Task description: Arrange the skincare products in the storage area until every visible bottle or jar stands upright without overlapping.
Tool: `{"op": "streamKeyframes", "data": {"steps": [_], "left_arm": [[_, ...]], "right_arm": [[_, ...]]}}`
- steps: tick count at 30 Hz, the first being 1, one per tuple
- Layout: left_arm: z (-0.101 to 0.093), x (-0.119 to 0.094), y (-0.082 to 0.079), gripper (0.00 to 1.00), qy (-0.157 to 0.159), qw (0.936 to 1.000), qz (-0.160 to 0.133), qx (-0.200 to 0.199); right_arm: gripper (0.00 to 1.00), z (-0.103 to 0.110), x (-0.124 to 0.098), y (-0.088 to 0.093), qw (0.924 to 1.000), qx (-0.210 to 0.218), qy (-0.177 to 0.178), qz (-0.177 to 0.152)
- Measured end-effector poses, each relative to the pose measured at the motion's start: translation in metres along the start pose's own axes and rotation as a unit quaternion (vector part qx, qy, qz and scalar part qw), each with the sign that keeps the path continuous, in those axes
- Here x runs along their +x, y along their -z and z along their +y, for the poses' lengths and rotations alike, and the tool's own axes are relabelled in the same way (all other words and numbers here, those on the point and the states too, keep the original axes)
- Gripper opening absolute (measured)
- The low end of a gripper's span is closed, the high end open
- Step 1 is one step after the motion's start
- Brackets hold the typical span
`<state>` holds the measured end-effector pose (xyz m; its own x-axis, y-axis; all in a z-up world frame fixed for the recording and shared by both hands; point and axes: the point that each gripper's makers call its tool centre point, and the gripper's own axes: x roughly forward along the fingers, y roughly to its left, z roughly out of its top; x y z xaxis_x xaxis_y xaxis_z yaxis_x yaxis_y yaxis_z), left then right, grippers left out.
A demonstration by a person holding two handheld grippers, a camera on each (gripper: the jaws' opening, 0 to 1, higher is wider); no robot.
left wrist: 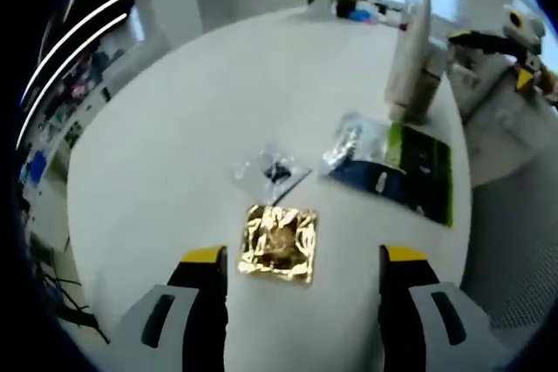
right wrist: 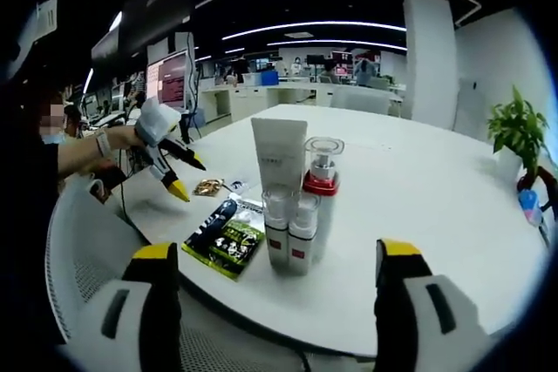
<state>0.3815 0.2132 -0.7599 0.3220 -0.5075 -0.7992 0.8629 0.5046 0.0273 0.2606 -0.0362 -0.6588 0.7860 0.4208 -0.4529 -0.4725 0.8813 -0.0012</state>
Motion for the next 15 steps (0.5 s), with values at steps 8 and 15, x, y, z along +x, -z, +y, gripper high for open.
{"op": "streamKeyframes", "data": {"steps": [8, 15], "left_arm": [[0.009, 0.010, -0.001, 0.57, 0.028, 0.9990, 0.032, 0.013], [0.014, 0.017, 0.005, 0.54, 0.050, 0.9967, 0.060, 0.023]], "right_arm": [[0.93, 0.001, 0.000, 0.000, 1.0000, 0.001, -0.001, 0.002], [0.92, 0.000, -0.001, -0.001, 1.0000, 0.001, 0.005, -0.001]]}}
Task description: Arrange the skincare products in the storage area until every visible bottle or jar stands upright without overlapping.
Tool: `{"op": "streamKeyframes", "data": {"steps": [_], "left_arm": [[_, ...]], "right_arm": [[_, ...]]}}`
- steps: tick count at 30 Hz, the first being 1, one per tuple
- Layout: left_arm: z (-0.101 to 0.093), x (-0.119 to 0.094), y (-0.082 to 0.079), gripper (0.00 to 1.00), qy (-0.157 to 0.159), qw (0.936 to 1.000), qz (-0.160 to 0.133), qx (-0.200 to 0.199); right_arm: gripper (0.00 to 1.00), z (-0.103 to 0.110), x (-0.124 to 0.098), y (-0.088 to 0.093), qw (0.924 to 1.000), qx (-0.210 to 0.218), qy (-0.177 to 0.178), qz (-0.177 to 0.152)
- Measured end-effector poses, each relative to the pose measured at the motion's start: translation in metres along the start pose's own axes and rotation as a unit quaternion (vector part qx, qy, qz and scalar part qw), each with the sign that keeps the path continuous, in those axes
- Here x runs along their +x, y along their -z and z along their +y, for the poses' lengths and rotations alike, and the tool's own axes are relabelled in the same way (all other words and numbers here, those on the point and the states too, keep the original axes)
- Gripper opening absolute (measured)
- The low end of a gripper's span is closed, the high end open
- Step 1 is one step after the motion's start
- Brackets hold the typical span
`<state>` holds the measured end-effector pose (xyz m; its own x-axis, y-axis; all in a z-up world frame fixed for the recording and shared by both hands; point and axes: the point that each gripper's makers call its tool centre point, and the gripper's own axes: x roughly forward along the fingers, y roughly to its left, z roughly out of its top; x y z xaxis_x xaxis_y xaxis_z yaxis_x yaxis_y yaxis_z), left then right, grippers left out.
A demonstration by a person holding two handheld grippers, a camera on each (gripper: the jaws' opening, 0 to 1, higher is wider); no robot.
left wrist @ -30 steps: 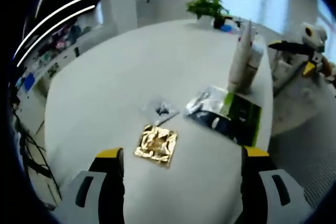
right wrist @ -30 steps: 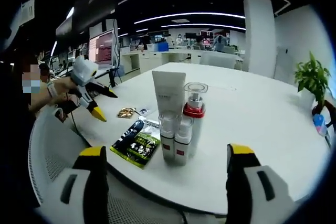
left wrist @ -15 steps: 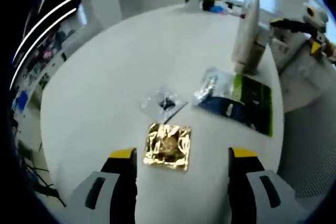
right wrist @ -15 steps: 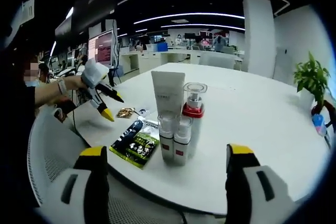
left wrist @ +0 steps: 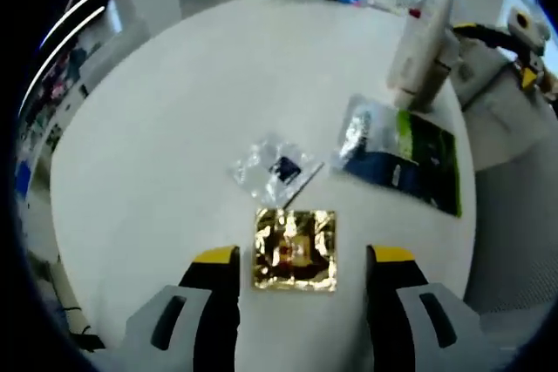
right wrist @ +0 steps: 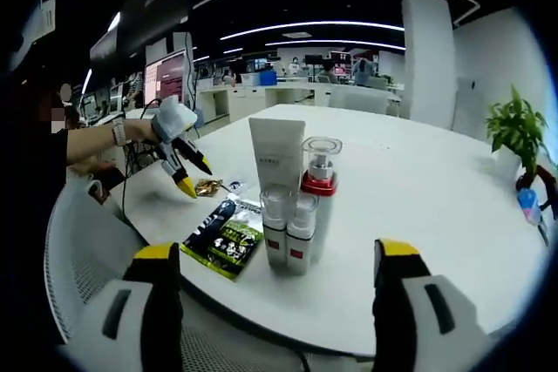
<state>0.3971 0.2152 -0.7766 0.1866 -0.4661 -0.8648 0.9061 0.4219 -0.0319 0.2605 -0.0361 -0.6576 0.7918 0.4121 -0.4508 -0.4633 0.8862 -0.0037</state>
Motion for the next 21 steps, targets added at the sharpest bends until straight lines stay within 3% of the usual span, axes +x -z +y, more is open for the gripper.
{"op": "streamKeyframes", "data": {"steps": [4, 5, 6, 12, 21], "left_arm": [[0.007, 0.006, 0.006, 0.53, 0.003, 0.9998, 0.018, -0.005], [0.010, 0.006, 0.002, 0.50, -0.001, 0.9998, 0.008, 0.016], [0.008, 0.004, 0.005, 0.49, 0.001, 0.9999, 0.016, 0.003], [0.013, 0.002, 0.007, 0.43, -0.008, 0.9995, 0.026, 0.018], [0.011, 0.004, 0.007, 0.37, 0.003, 0.9992, 0.021, 0.035]], "right_arm": [[0.92, -0.001, 0.000, 0.000, 1.0000, 0.001, 0.001, -0.003], [0.92, 0.000, 0.000, -0.001, 1.0000, 0.001, 0.000, -0.003], [0.91, 0.000, 0.000, -0.001, 1.0000, 0.001, -0.001, -0.003], [0.91, 0.002, 0.001, 0.000, 1.0000, -0.003, -0.002, 0.001], [0.90, 0.003, 0.001, 0.000, 1.0000, -0.009, -0.002, 0.002]]}}
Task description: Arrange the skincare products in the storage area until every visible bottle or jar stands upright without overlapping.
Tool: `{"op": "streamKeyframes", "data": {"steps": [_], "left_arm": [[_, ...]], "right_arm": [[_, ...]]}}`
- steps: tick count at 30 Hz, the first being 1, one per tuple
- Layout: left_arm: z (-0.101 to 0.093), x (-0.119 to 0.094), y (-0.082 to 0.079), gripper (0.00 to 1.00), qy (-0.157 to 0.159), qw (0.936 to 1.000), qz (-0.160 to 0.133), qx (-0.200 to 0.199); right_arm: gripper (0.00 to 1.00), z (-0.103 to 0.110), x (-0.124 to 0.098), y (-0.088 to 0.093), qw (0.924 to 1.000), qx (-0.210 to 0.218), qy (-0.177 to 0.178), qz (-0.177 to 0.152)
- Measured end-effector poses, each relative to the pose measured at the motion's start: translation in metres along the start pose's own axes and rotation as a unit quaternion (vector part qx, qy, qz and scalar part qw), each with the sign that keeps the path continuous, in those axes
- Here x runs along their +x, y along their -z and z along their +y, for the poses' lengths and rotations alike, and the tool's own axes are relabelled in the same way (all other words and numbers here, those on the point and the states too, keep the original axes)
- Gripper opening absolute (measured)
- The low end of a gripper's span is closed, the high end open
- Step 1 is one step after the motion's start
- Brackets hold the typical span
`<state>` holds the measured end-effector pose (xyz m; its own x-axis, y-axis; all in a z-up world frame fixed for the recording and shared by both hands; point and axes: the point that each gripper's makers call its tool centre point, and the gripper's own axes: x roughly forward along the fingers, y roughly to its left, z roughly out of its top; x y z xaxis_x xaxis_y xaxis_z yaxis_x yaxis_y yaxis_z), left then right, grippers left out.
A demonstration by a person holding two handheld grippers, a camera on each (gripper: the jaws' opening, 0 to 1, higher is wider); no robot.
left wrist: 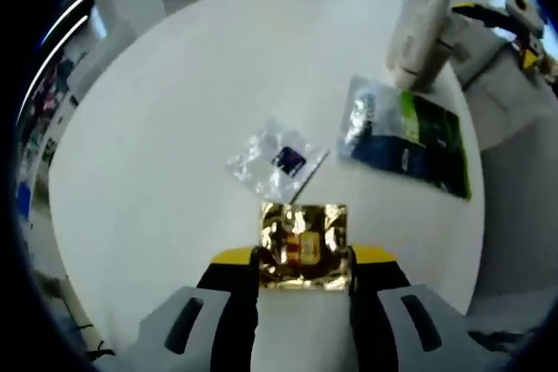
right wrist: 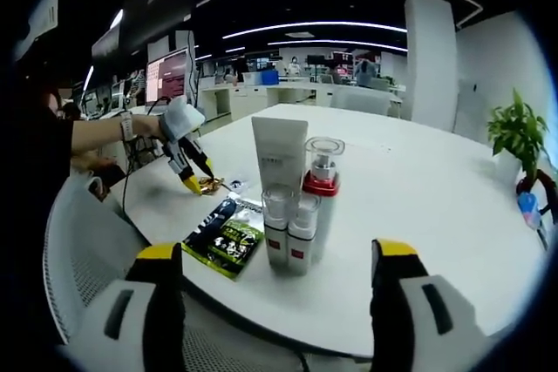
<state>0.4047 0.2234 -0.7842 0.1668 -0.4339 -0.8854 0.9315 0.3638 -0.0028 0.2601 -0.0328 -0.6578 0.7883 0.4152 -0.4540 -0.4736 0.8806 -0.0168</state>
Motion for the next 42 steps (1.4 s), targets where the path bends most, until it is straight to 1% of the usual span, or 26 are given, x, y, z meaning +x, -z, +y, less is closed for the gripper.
{"op": "streamKeyframes", "data": {"steps": [4, 12, 18, 22, 26, 32, 37, 40, 42], "left_arm": [[-0.004, 0.000, 0.000, 0.37, 0.004, 1.0000, -0.004, 0.007], [-0.015, 0.001, -0.001, 0.37, 0.017, 0.9995, 0.009, 0.027], [-0.036, 0.006, -0.011, 0.36, 0.048, 0.9971, 0.005, 0.059], [-0.041, 0.010, -0.017, 0.36, 0.049, 0.9958, 0.012, 0.077], [-0.048, 0.014, -0.022, 0.37, 0.047, 0.9937, 0.024, 0.098], [-0.053, 0.016, -0.025, 0.37, 0.046, 0.9933, 0.034, 0.100], [-0.058, 0.017, -0.028, 0.37, 0.049, 0.9924, 0.035, 0.108], [-0.057, 0.017, -0.028, 0.39, 0.047, 0.9927, 0.035, 0.106], [-0.056, 0.017, -0.029, 0.42, 0.041, 0.9930, 0.035, 0.105]], "right_arm": [[0.89, 0.000, 0.000, 0.000, 1.0000, -0.002, 0.000, -0.001], [0.89, 0.000, 0.000, -0.001, 1.0000, -0.003, -0.002, -0.003], [0.89, 0.000, 0.000, -0.001, 1.0000, -0.006, -0.001, -0.004], [0.89, 0.000, -0.001, -0.001, 1.0000, -0.007, 0.000, -0.006], [0.89, 0.000, -0.001, -0.002, 0.9999, -0.008, 0.000, -0.007], [0.89, 0.001, -0.001, -0.002, 0.9999, -0.009, -0.001, -0.009], [0.89, 0.000, -0.001, -0.003, 0.9999, -0.011, 0.000, -0.010], [0.89, 0.000, -0.001, -0.003, 0.9999, -0.012, 0.001, -0.010], [0.89, 0.000, -0.001, -0.003, 0.9999, -0.013, 0.002, -0.010]]}}
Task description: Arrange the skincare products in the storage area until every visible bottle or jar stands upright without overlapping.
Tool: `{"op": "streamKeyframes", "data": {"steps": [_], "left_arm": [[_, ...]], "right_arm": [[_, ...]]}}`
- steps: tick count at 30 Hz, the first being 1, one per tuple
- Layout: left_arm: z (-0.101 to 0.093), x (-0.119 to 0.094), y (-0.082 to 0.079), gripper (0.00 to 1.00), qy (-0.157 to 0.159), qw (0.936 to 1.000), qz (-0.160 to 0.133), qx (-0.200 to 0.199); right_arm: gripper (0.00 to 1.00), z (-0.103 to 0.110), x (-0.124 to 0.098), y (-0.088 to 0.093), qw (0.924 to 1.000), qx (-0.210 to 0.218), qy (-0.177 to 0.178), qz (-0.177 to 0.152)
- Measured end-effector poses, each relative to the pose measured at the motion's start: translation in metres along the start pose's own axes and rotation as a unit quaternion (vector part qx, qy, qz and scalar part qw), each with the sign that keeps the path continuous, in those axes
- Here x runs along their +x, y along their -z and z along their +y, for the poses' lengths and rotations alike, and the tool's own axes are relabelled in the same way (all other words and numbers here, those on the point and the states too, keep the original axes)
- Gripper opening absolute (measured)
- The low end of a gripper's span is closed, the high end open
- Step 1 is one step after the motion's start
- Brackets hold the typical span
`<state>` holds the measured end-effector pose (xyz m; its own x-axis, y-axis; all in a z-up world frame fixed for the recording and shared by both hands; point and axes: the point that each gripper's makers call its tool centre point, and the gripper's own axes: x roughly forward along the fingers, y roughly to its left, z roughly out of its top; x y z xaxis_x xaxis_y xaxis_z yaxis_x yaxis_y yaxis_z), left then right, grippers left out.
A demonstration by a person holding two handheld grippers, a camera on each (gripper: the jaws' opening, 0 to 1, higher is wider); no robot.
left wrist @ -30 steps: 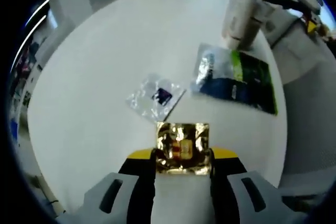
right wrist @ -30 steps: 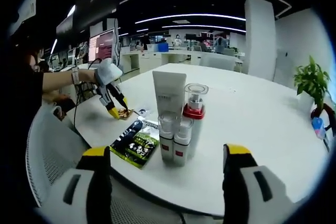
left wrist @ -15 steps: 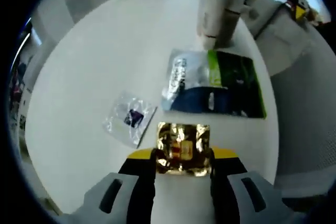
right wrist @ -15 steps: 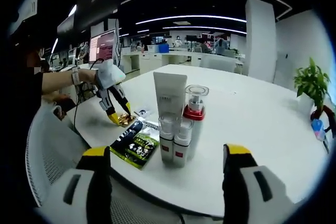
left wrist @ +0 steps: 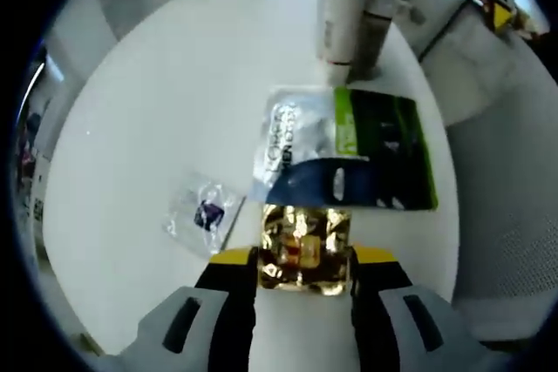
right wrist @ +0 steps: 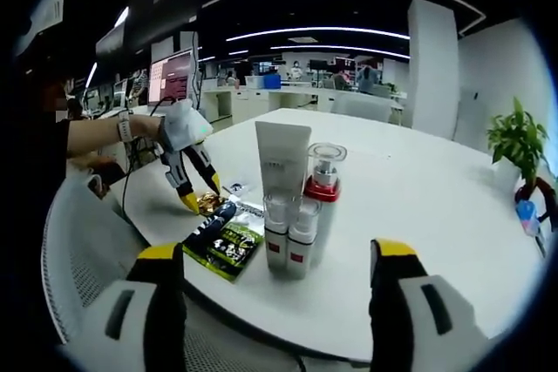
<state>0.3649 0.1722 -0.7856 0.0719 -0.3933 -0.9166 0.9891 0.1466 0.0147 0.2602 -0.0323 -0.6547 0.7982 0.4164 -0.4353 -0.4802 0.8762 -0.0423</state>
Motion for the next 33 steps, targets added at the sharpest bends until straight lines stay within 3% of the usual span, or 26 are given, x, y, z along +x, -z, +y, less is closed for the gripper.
{"op": "streamKeyframes", "data": {"steps": [2, 4, 5, 9, 12, 13, 15, 21, 23, 25, 29, 31, 33], "left_arm": [[-0.002, -0.005, -0.004, 0.52, 0.011, 0.9998, -0.015, 0.000], [0.008, -0.016, -0.023, 0.53, 0.004, 0.9945, -0.081, -0.067], [0.012, -0.020, -0.025, 0.52, -0.002, 0.9931, -0.088, -0.078], [0.028, -0.021, -0.014, 0.53, -0.036, 0.9957, -0.058, -0.063], [0.032, -0.017, -0.008, 0.52, -0.039, 0.9933, -0.043, -0.100], [0.033, -0.015, -0.008, 0.52, -0.037, 0.9884, -0.046, -0.140], [0.032, -0.012, -0.015, 0.53, -0.021, 0.9815, -0.063, -0.180], [0.058, -0.016, -0.021, 0.58, -0.066, 0.9719, -0.072, -0.214], [0.066, -0.015, -0.020, 0.57, -0.079, 0.9624, -0.067, -0.251], [0.075, -0.013, -0.020, 0.54, -0.095, 0.9574, -0.068, -0.264], [0.076, -0.007, -0.020, 0.56, -0.095, 0.9493, -0.062, -0.293], [0.073, -0.003, -0.016, 0.53, -0.093, 0.9416, -0.046, -0.320], [0.074, 0.002, -0.015, 0.58, -0.099, 0.9409, -0.044, -0.321]], "right_arm": [[0.89, 0.000, 0.000, 0.000, 1.0000, 0.000, 0.000, 0.000], [0.89, 0.000, 0.000, 0.000, 1.0000, 0.000, 0.000, -0.001], [0.89, 0.000, 0.000, 0.000, 1.0000, 0.000, 0.000, -0.001], [0.89, 0.001, 0.001, 0.000, 1.0000, -0.002, 0.000, 0.001], [0.88, 0.000, 0.000, 0.000, 1.0000, -0.002, 0.001, 0.000], [0.88, 0.000, 0.000, 0.000, 1.0000, -0.001, 0.002, -0.001], [0.88, -0.001, 0.000, -0.001, 1.0000, -0.001, 0.004, -0.002], [0.88, -0.003, -0.001, -0.002, 1.0000, 0.002, 0.008, -0.005], [0.88, -0.003, -0.001, -0.002, 0.9999, 0.001, 0.010, -0.006], [0.88, -0.003, -0.001, -0.002, 0.9999, 0.002, 0.011, -0.006], [0.88, -0.007, -0.002, -0.003, 0.9997, 0.005, 0.021, -0.011], [0.87, -0.008, -0.003, -0.004, 0.9995, 0.007, 0.025, -0.015], [0.86, -0.008, -0.003, -0.005, 0.9995, 0.006, 0.026, -0.017]]}}
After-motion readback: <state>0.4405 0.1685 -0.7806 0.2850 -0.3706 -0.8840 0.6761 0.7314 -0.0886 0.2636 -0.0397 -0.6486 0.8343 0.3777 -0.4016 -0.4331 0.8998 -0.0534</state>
